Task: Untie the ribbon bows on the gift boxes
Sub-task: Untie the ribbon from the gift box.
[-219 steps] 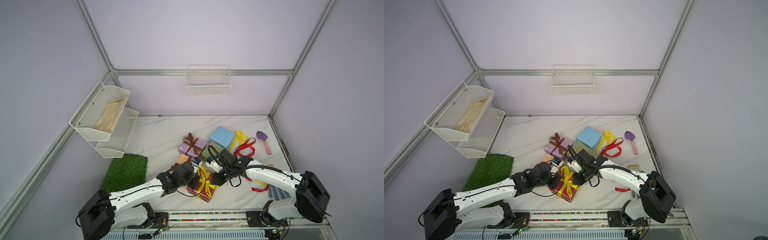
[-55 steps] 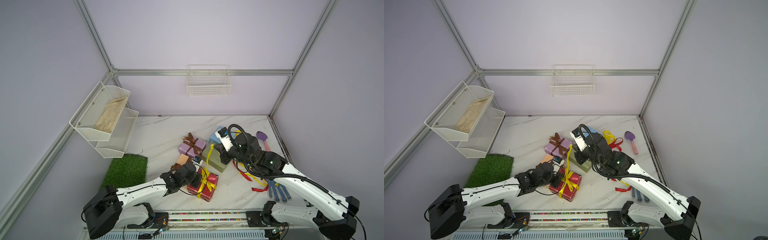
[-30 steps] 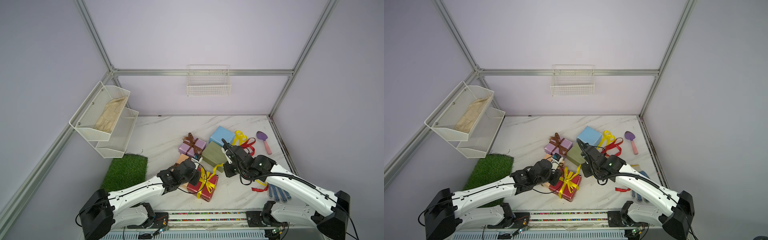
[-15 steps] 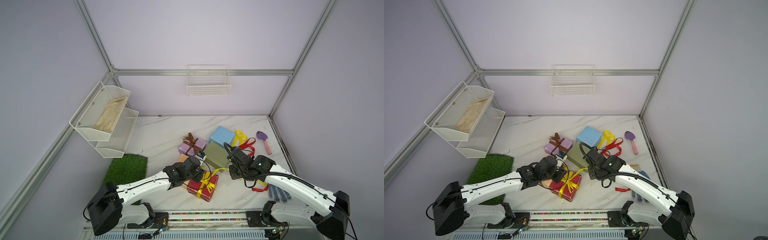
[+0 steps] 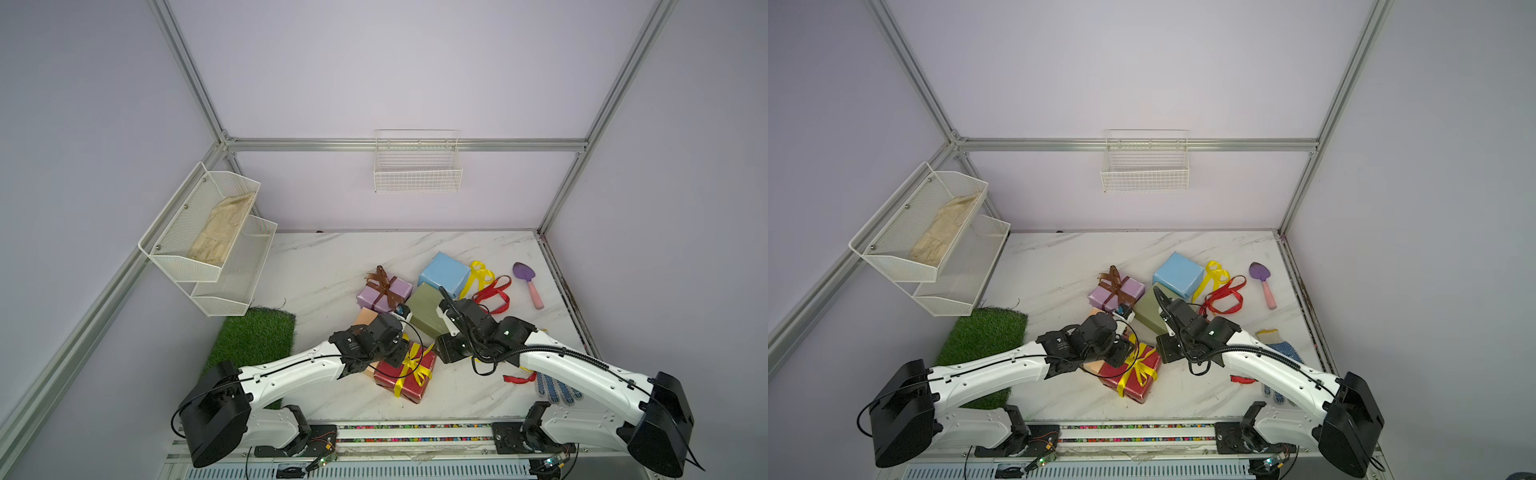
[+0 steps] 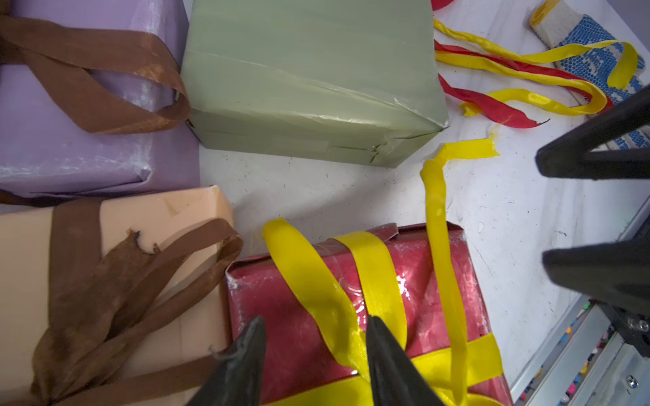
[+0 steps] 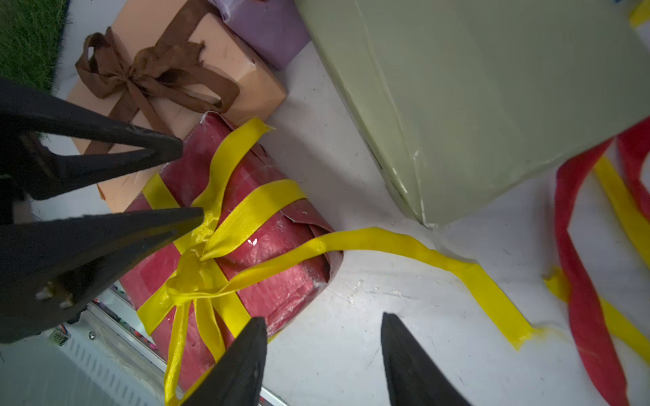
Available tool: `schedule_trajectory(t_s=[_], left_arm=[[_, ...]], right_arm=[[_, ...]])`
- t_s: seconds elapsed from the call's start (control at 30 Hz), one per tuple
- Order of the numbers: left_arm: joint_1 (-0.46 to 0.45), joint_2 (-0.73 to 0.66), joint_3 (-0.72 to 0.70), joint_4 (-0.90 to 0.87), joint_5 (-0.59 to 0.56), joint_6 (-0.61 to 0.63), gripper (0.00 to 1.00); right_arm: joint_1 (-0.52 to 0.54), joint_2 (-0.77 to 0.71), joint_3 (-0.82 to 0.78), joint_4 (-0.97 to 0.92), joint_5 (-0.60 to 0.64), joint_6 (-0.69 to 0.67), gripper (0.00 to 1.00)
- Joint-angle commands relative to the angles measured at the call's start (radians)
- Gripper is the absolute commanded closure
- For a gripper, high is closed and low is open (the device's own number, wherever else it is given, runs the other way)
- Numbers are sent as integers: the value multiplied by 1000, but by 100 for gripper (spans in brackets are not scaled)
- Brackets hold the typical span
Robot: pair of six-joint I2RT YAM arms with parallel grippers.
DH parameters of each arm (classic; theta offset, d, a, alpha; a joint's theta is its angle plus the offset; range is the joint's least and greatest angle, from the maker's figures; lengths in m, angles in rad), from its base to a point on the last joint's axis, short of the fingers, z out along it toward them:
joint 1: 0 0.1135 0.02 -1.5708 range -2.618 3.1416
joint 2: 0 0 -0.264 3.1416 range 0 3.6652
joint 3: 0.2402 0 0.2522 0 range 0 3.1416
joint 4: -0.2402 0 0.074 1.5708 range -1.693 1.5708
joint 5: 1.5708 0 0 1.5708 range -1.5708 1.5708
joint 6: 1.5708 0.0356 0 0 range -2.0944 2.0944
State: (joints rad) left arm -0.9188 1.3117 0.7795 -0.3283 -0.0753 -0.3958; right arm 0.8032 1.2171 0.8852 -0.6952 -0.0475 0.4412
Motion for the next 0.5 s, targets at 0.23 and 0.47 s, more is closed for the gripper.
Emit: schedule_trajectory(t_s=[0.23, 0.47], left_arm=[[-2, 42, 79, 34, 12, -61, 55], [-4, 79, 102, 40, 11, -66, 62]], right_arm=[[-2, -38, -100, 212, -91, 26, 47], [-2, -75, -163, 256, -81, 48, 50]])
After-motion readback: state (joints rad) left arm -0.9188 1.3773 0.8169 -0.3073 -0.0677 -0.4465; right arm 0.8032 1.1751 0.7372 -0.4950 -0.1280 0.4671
